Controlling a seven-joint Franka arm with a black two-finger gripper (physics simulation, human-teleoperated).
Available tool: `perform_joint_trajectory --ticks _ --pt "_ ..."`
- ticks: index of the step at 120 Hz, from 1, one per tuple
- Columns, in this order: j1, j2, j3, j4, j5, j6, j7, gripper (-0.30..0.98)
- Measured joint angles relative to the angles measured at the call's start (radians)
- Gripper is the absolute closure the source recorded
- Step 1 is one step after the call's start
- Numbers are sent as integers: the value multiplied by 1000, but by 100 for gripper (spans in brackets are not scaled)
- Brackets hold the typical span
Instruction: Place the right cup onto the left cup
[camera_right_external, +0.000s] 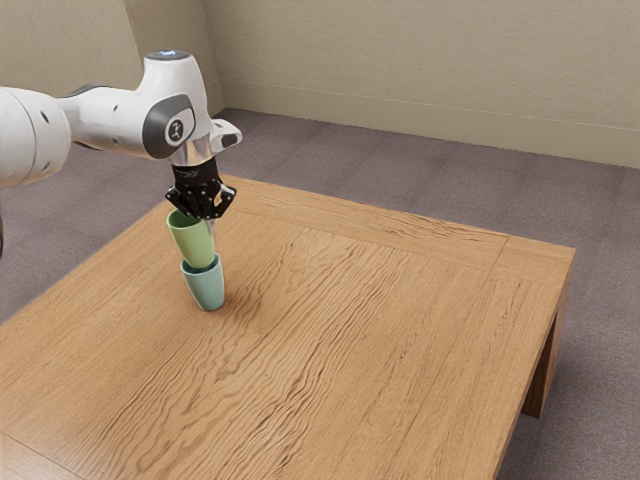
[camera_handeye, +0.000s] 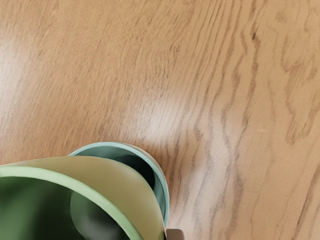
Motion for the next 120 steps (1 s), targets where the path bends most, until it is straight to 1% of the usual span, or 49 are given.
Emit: perform_joint_trajectory --ticks 84,90,109,120 --pt "4 40 0 -6 0 23 2 78" --pt "4 40 0 -7 0 28 3 72" --pt "5 35 0 -8 -7 37 6 38" --pt "5 27 0 -6 -7 38 8 24"
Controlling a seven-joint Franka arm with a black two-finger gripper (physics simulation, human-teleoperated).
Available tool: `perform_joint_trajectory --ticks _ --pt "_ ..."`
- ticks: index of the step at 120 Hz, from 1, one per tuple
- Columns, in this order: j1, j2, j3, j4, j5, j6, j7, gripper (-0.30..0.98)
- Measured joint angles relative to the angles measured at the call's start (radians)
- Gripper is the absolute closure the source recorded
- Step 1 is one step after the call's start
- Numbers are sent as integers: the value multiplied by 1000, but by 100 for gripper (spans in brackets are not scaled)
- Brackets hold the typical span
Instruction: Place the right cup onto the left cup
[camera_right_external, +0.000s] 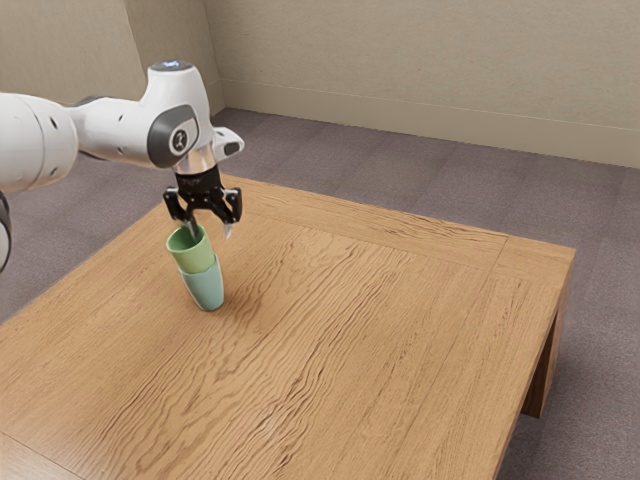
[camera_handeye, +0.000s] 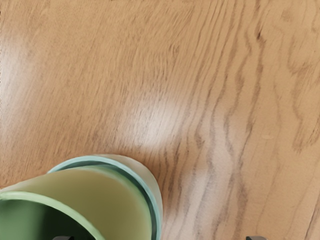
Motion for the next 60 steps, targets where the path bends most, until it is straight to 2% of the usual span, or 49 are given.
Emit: perform_joint_trajectory --ticks 24,60 --pt "-1 -50 0 0 0 -11 9 10" --pt "-3 -179 -22 31 3 -160 25 2"
